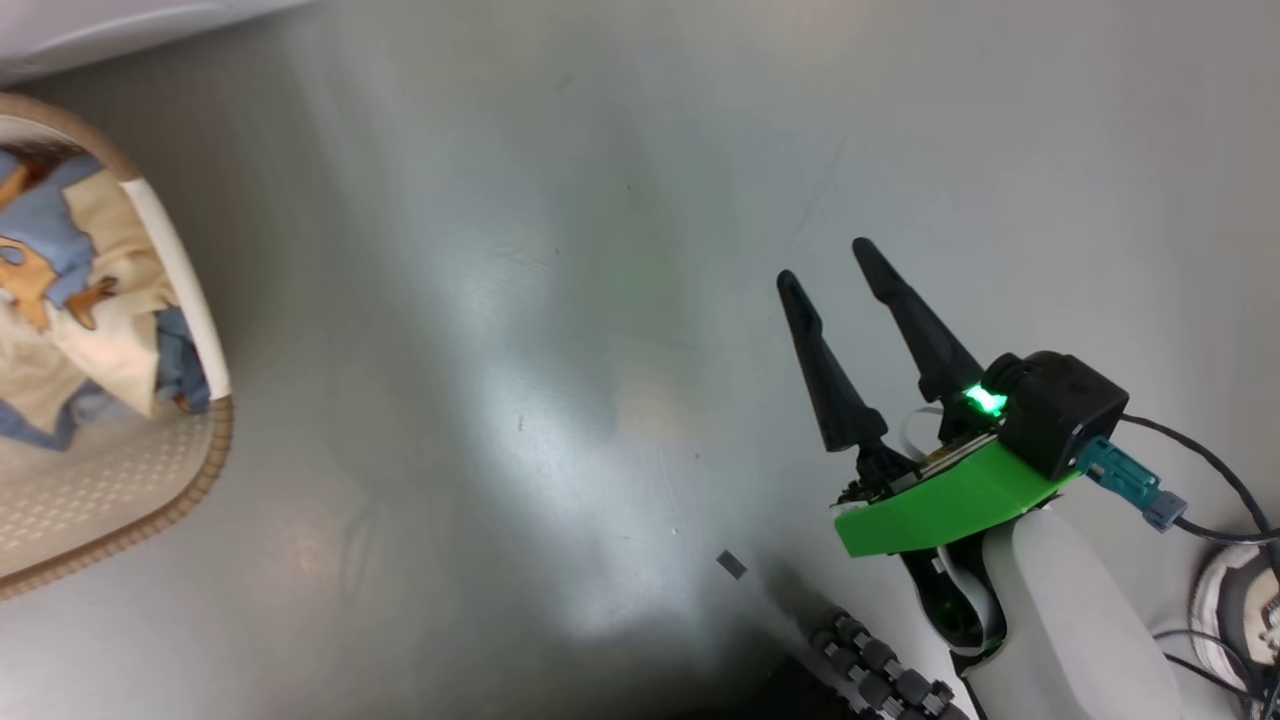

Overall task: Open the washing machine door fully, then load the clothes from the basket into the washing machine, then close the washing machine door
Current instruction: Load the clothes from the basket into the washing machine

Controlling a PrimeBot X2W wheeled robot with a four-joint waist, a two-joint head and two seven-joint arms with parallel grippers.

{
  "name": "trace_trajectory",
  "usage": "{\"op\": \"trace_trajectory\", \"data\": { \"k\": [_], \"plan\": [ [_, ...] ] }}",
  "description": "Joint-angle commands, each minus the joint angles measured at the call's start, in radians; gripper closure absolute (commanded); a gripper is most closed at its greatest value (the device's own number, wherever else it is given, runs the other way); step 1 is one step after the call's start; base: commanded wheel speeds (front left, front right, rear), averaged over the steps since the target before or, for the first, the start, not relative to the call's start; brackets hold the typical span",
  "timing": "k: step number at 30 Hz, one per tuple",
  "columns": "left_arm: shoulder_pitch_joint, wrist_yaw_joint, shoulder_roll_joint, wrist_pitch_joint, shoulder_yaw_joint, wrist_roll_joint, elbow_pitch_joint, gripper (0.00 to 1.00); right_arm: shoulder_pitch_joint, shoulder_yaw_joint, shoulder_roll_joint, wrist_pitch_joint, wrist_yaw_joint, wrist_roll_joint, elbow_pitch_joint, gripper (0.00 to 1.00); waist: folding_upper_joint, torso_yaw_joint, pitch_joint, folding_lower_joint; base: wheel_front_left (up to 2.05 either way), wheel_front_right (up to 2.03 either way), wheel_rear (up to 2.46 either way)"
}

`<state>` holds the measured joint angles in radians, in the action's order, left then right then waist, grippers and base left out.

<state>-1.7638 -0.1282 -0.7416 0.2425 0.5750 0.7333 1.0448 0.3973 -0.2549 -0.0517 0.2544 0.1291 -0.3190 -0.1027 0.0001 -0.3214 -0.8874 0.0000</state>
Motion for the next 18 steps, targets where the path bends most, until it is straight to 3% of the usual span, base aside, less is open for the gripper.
{"op": "trace_trajectory", "data": {
  "k": [1, 8, 18],
  "plan": [
    [0.045, -0.002, -0.030, 0.009, 0.003, 0.025, -0.014, 0.00, -0.014, -0.007, 0.001, 0.007, 0.002, 0.007, 0.013, 0.00, -0.0001, 0.023, 0.028, 0.0000, 0.00, 0.00, 0.00],
    [0.192, -0.002, 0.006, 0.018, 0.016, 0.093, -0.053, 0.00, -0.017, 0.024, 0.001, 0.007, 0.002, 0.060, 0.004, 0.00, -0.0001, 0.082, 0.113, 0.0000, 0.00, 0.00, 0.00],
    [0.479, -0.002, 0.051, 0.019, -0.075, 0.131, -0.213, 0.00, -0.055, 0.070, 0.001, 0.007, 0.002, 0.137, -0.019, 0.00, -0.0001, 0.184, 0.246, 0.0000, 0.00, 0.00, 0.00]
  ]
}}
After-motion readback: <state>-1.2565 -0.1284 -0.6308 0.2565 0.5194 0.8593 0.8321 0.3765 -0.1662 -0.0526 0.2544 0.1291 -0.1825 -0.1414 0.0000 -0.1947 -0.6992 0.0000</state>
